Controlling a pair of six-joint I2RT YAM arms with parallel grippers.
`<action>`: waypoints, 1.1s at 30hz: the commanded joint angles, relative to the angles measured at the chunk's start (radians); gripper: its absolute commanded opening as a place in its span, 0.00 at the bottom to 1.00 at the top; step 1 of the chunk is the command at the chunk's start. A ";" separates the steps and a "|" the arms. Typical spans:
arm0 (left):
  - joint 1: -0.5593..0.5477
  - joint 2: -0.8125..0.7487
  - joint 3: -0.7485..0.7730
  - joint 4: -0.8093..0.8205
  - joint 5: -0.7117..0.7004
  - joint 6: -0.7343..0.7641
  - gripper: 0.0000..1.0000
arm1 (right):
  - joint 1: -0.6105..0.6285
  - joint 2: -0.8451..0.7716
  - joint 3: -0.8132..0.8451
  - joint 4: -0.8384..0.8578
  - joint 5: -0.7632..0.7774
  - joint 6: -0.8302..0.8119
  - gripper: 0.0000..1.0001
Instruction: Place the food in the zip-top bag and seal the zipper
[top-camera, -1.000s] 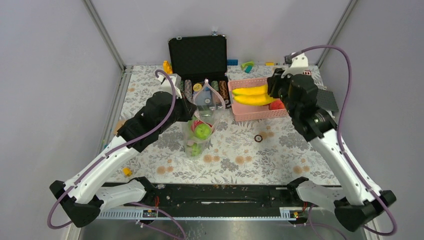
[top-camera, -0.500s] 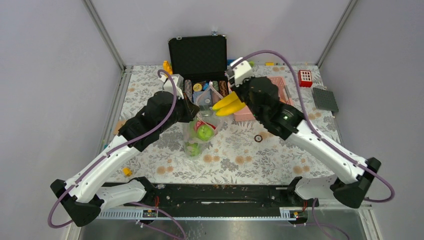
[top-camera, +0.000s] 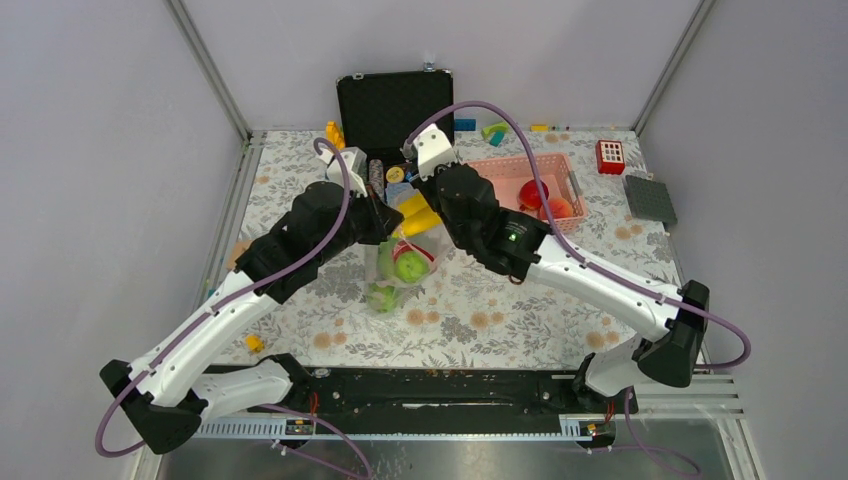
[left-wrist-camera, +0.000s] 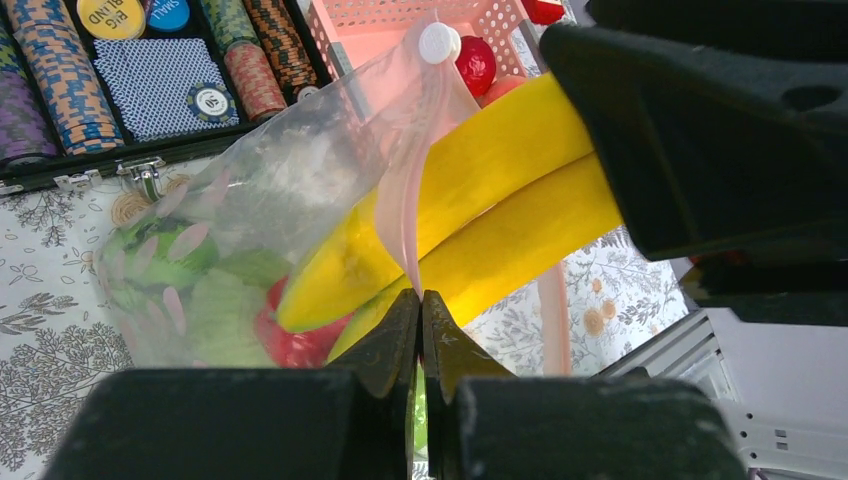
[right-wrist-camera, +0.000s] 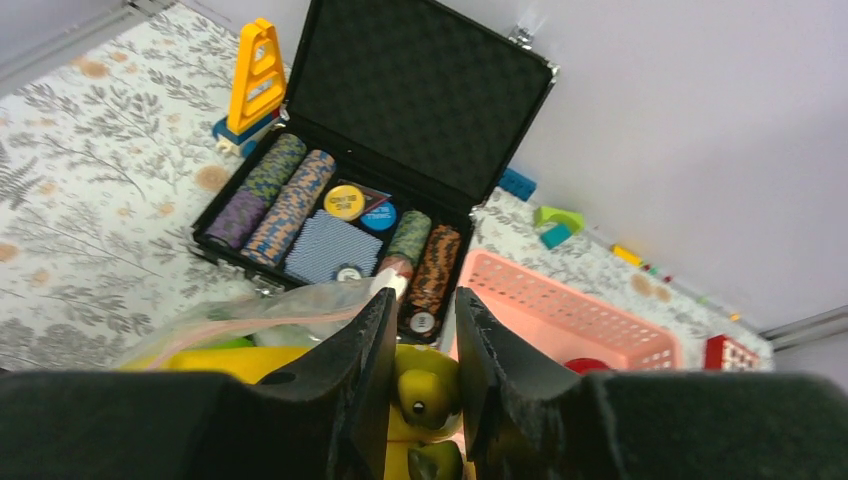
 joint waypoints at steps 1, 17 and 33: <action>0.004 -0.041 0.031 0.087 0.010 -0.030 0.00 | 0.019 0.002 -0.042 0.116 0.032 0.212 0.11; 0.003 -0.054 0.018 0.110 0.022 -0.069 0.00 | 0.086 0.118 -0.063 0.093 0.377 0.444 0.32; 0.003 -0.076 -0.013 0.124 0.008 -0.077 0.00 | 0.085 0.088 -0.058 -0.037 0.279 0.645 0.66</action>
